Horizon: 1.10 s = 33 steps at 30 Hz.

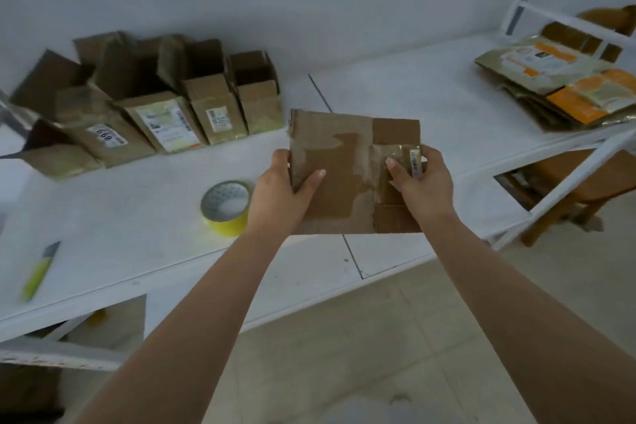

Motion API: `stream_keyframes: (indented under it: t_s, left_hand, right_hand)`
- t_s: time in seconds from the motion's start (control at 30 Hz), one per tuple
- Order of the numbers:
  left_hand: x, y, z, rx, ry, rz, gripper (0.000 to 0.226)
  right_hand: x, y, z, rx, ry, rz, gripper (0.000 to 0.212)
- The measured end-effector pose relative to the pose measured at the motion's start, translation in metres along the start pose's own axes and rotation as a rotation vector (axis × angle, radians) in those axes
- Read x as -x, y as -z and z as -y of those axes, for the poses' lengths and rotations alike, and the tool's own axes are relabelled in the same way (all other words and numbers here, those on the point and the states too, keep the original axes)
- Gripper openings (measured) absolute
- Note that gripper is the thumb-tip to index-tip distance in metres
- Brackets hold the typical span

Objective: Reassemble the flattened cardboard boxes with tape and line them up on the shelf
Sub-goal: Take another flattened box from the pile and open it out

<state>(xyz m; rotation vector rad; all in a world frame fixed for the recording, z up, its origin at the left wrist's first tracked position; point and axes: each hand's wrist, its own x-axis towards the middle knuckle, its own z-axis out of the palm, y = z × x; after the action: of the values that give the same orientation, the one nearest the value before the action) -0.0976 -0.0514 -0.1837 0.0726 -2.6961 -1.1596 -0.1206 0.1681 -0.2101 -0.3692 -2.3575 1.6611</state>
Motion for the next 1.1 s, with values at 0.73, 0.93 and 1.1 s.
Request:
stream_keyframes:
  t_s: [0.73, 0.93, 1.1]
  left_hand:
    - [0.005, 0.242, 0.224, 0.242, 0.238, -0.219, 0.052]
    - [-0.008, 0.244, 0.235, 0.585, 0.361, -0.266, 0.039]
    - [-0.022, 0.248, 0.243, 0.687, 0.454, -0.228, 0.048]
  right_hand:
    - [0.097, -0.312, 0.125, -0.292, 0.052, 0.348, 0.007]
    - [0.088, -0.342, 0.135, -0.366, -0.048, 0.402, 0.037]
    - [0.095, -0.350, 0.131, -0.490, -0.075, 0.444, 0.038]
